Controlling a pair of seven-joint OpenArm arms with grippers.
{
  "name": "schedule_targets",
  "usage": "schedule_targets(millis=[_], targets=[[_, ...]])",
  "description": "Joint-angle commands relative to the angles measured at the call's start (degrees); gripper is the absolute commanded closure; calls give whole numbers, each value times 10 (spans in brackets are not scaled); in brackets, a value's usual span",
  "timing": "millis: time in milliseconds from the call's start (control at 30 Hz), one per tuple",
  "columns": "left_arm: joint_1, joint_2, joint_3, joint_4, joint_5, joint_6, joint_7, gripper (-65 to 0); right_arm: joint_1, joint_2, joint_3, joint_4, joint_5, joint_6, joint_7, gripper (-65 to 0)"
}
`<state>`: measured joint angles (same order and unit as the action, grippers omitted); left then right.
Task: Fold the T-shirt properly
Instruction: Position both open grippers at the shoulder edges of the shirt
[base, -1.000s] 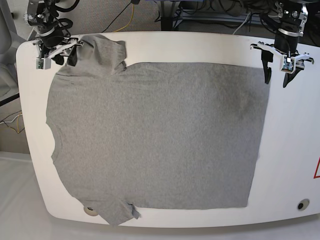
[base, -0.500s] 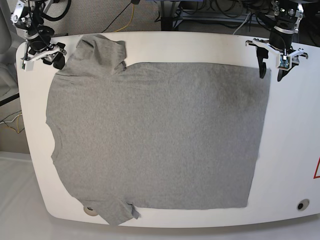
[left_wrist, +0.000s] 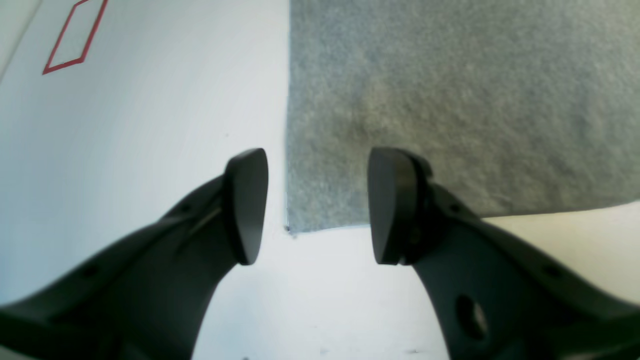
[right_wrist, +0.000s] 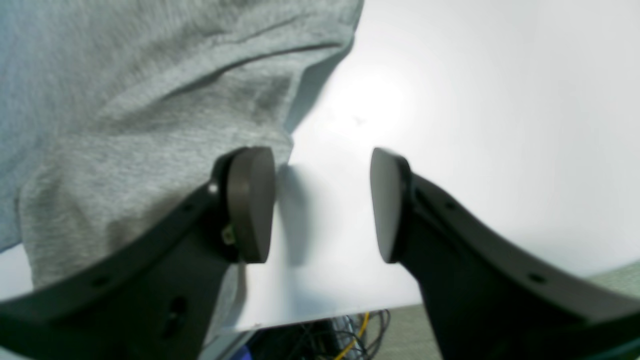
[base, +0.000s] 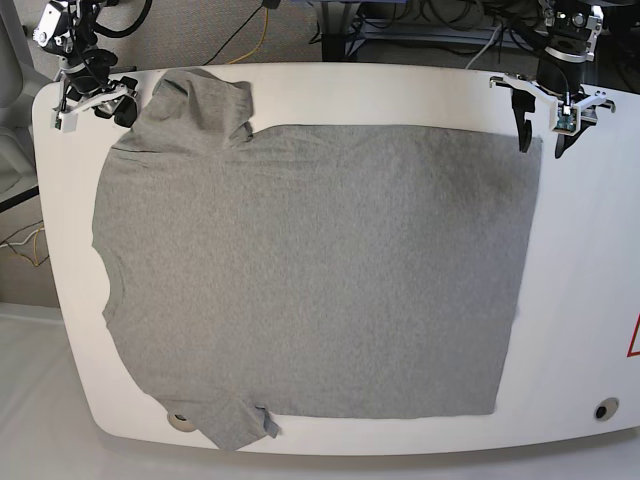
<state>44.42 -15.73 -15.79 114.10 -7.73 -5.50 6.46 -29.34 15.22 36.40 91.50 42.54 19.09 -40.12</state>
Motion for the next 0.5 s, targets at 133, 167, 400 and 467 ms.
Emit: schedule_targets(millis=[133, 167, 400, 467], targets=[[0, -15, -3, 9, -20, -8, -3, -304, 0, 15, 23, -21, 55, 78, -57, -301], [0, -16, -2, 9, -21, -10, -2, -304, 1, 16, 25, -20, 61, 84, -59, -302], [-5, -9, 1, 14, -20, -9, 6, -318, 2, 21, 39, -17, 57, 81, -61, -300], [-6, -7, 1, 14, -22, -8, 6, -320, 1, 20, 39, -14, 55, 79, -60, -300]])
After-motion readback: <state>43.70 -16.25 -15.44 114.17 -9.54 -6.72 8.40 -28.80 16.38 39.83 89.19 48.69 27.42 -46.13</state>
